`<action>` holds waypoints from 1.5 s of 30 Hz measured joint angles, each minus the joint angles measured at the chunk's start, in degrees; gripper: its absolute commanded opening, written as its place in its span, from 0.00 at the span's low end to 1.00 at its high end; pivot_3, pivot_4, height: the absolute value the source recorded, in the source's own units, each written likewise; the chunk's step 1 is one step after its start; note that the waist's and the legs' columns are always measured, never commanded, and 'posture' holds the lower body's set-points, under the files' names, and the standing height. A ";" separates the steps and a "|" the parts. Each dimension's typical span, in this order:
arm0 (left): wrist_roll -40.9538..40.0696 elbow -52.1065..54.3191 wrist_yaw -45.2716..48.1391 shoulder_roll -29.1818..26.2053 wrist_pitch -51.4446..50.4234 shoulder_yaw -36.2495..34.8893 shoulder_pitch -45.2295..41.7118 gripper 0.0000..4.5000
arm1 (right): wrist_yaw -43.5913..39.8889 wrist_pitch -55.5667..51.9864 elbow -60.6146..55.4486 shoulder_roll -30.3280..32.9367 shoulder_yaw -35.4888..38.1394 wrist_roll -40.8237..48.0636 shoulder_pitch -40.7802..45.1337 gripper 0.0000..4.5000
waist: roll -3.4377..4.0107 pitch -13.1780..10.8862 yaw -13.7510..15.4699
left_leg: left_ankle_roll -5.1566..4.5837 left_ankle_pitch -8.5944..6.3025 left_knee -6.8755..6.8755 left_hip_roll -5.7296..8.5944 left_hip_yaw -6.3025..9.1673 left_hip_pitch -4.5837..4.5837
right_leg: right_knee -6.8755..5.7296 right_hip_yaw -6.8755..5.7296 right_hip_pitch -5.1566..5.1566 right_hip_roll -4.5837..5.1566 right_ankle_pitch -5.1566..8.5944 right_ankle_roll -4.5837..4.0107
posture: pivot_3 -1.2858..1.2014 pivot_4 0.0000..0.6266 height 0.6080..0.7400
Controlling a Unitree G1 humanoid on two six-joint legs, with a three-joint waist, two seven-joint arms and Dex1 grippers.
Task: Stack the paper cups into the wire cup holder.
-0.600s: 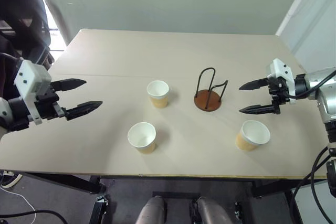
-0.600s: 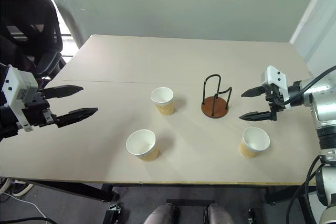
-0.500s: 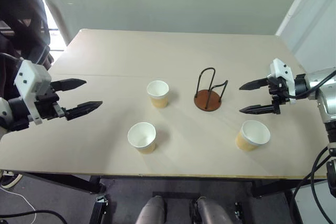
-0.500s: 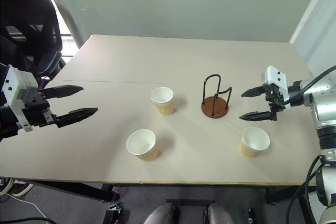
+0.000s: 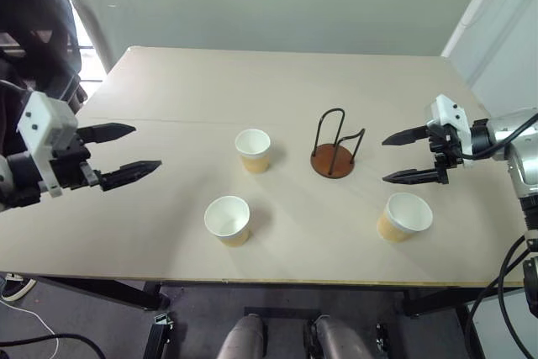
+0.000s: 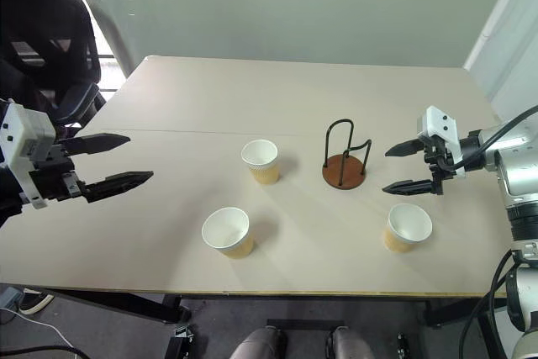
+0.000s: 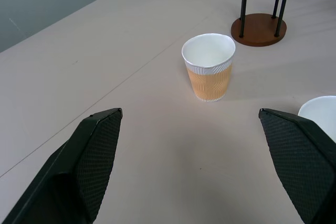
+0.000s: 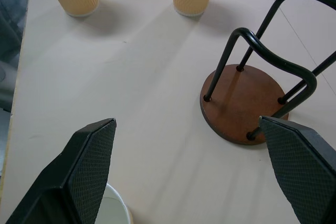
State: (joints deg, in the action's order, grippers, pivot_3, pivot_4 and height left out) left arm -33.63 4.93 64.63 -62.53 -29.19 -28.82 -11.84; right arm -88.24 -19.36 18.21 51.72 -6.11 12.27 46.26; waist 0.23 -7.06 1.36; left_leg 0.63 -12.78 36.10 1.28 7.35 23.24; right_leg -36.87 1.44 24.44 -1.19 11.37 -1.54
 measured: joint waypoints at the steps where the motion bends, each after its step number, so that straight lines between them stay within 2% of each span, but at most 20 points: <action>1: -0.05 0.02 0.06 -0.05 -0.03 -0.14 0.00 0.99 | 0.11 -0.55 -1.05 -0.02 0.00 0.02 -0.54 1.00 | 0.00 0.00 0.00 | 0.00 0.00 0.00 -0.01 0.00 0.00 | 0.00 0.00 0.00 -0.01 0.00 0.00 | 0.52 0.24 1.00; 9: -0.98 2.64 -0.21 0.02 -0.98 -0.33 0.12 0.99 | 10.12 -13.55 -11.29 -5.86 -3.97 -0.86 -2.93 1.00 | 0.00 0.00 -0.37 | -0.03 0.04 0.01 -0.01 0.00 -0.02 | -0.01 0.00 0.00 -0.02 0.00 0.00 | 0.52 0.24 1.00; 18: -1.11 4.00 -1.23 0.50 -1.55 -0.37 1.10 0.99 | 19.82 -24.70 -12.10 -9.69 -7.36 -3.48 -0.96 1.00 | 0.00 0.00 -0.36 | -0.03 0.03 0.01 -0.01 0.01 0.01 | 0.00 0.00 0.04 -0.02 0.00 0.00 | 0.52 0.24 1.00; 26: -1.19 5.03 -1.59 0.95 -2.01 -0.37 1.98 0.99 | 26.64 -27.28 -9.35 -15.36 -8.59 -4.79 1.01 1.00 | -0.01 0.00 -0.36 | -0.01 0.02 0.01 -0.01 0.02 0.02 | -0.01 0.00 0.07 -0.02 0.00 0.00 | 0.52 0.24 1.00; 39: -1.46 6.46 -2.70 1.12 -2.65 -0.84 3.08 0.99 | 32.61 -26.06 -3.07 -20.29 -8.64 -6.38 3.96 1.00 | -0.01 0.01 -0.27 | 0.36 -0.20 0.00 -0.01 0.03 0.08 | -0.05 -0.01 0.16 -0.02 0.00 -0.02 | 0.52 0.24 1.00; 42: -1.58 6.52 -2.77 1.13 -2.80 -1.03 3.24 1.00 | 34.37 -25.40 -1.94 -21.70 -8.54 -6.77 5.08 0.86 | -0.01 0.01 -0.32 | 0.40 -0.22 0.00 -0.02 0.03 0.07 | -0.06 -0.02 0.17 -0.03 -0.01 -0.03 | 0.52 0.24 1.00; 45: -1.82 6.72 -2.77 1.13 -3.08 -1.63 3.63 1.00 | 35.46 -24.51 -0.93 -22.32 -8.54 -6.96 5.55 0.62 | -0.01 0.01 -0.31 | 0.40 -0.23 0.00 -0.02 0.03 0.10 | -0.05 -0.02 0.18 -0.03 -0.01 -0.03 | 0.52 0.24 1.00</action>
State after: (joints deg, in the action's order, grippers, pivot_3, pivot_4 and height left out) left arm -35.45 11.65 61.86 -61.40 -32.26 -30.46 -8.21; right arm -52.78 -43.88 17.28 29.40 -14.66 5.31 51.81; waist 0.22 -7.05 1.06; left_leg 1.04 -13.01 36.11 1.26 7.38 23.34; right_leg -36.92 1.43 24.62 -1.22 11.36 -1.56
